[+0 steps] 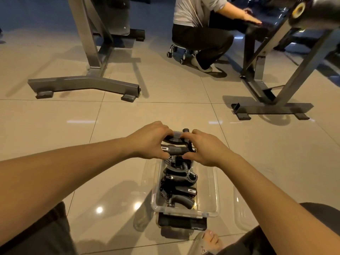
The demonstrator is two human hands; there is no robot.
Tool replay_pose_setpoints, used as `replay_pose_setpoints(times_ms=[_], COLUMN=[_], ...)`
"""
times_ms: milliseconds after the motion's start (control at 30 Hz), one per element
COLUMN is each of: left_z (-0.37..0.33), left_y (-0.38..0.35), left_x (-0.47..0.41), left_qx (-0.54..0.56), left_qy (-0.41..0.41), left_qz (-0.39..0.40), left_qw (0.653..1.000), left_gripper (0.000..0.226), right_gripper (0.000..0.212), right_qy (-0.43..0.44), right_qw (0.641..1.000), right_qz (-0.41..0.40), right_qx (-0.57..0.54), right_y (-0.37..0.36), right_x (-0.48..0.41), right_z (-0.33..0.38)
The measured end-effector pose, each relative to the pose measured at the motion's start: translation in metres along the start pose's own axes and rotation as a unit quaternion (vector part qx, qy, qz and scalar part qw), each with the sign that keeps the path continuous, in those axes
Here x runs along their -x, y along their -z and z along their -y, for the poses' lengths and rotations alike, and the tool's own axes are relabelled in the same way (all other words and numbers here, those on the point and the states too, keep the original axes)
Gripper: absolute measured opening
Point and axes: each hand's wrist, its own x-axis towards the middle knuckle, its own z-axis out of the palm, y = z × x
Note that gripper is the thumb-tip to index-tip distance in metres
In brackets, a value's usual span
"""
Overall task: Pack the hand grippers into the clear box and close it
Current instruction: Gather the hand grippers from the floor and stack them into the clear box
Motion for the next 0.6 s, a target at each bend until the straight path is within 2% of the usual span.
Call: replay_pose_setpoints(times_ms=[133, 267, 367, 600], left_z=[0.005, 0.023, 0.03, 0.044], left_y=[-0.038, -0.078, -0.105, -0.119], left_x=[-0.009, 0.0, 0.011, 0.016], left_qx=[-0.078, -0.085, -0.065, -0.048], left_qy=[0.016, 0.075, 0.066, 0.033], left_qz=[0.019, 0.133, 0.19, 0.168], left_qw=[0.997, 0.985, 0.977, 0.984], left_gripper=[0.082, 0.106, 0.131, 0.134], right_gripper=[0.065, 0.067, 0.07, 0.072], right_qy=[-0.045, -0.096, -0.096, -0.098], right_qw=[0.997, 0.988, 0.984, 0.977], right_qz=[0.056, 0.117, 0.149, 0.186], right_qx=[-0.008, -0.016, -0.024, -0.025], right_y=[-0.039, -0.09, -0.125, -0.165], right_x=[0.003, 0.004, -0.005, -0.025], right_z=[-0.031, -0.046, -0.043, -0.039])
